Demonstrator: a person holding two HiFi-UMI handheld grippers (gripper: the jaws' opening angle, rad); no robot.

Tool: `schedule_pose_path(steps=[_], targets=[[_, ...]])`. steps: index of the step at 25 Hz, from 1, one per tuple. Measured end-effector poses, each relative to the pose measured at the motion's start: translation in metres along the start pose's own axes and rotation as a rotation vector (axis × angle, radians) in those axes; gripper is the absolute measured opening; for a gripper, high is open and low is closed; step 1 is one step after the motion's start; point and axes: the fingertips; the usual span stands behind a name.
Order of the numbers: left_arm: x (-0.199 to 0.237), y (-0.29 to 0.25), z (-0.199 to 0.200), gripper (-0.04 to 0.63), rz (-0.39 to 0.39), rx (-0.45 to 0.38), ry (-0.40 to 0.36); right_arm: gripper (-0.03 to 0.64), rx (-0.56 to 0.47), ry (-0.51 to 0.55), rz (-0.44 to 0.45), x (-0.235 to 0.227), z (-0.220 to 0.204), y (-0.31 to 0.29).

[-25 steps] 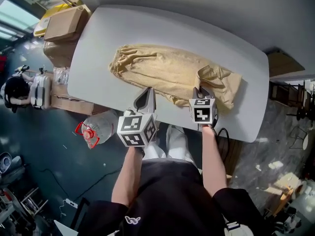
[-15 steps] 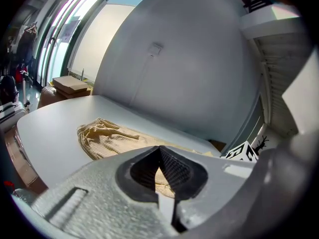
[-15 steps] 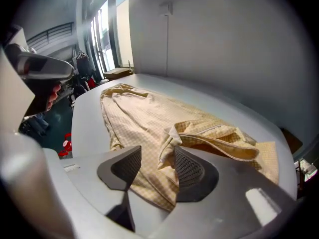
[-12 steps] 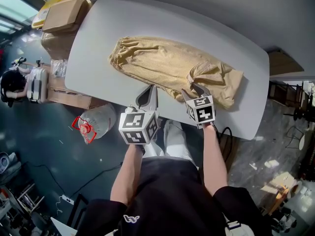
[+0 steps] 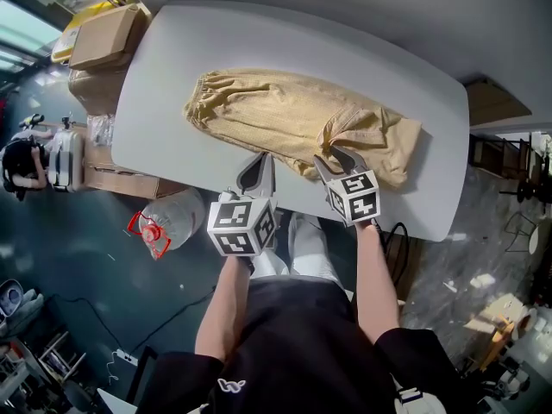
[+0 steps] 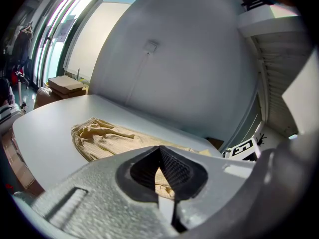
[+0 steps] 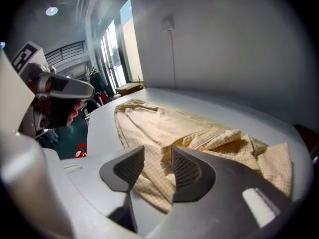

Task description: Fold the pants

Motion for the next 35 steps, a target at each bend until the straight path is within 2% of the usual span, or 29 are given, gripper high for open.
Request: schedule_pose_path(steps=[7,15,21,24,26,30,34,35], targets=[[-0.03,-0.02,0.006,0.005,-0.068,0.011,-0.039,0.12,-0.147,-0.135,-0.15,-0.053,0.018,0.044],[-0.097,-0.049,0.025,0.004,-0.204,0.014,-0.133,0.005,-0.301,-0.281,-0.309,-0.108,0.018,0.117],[-0.158,-0.064,0.038,0.005,-0.32,0.019,-0.206,0.003,-0.454,-0.414,-0.355,-0.135,0.019,0.198],[-0.187,-0.067,0.042,0.004,-0.377,0.01,-0.24,0.003,-0.592,-0.435,-0.396,-0.143,0.037,0.248],[-0.205,-0.067,0.047,0.004,-0.41,-0.002,-0.263,0.003,-0.638,-0.427,-0.438,-0.145,0.043,0.267],[-0.23,-0.066,0.052,0.003,-0.46,-0.013,-0.313,0.003,-0.631,-0.426,-0.493,-0.148,0.036,0.273],[-0.234,-0.07,0.047,0.003,-0.472,0.015,-0.335,0.011,-0.618,-0.464,-0.528,-0.153,0.023,0.271],[-0.234,-0.071,0.045,0.003,-0.472,0.023,-0.338,0.078,-0.612,-0.476,-0.515,-0.154,0.019,0.269]])
Point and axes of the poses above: the fingertips, and each gripper's own axes: y backward along the fingers, x to its left, z out of its top, and after that the axes turned 3 degrees about x, right-handed
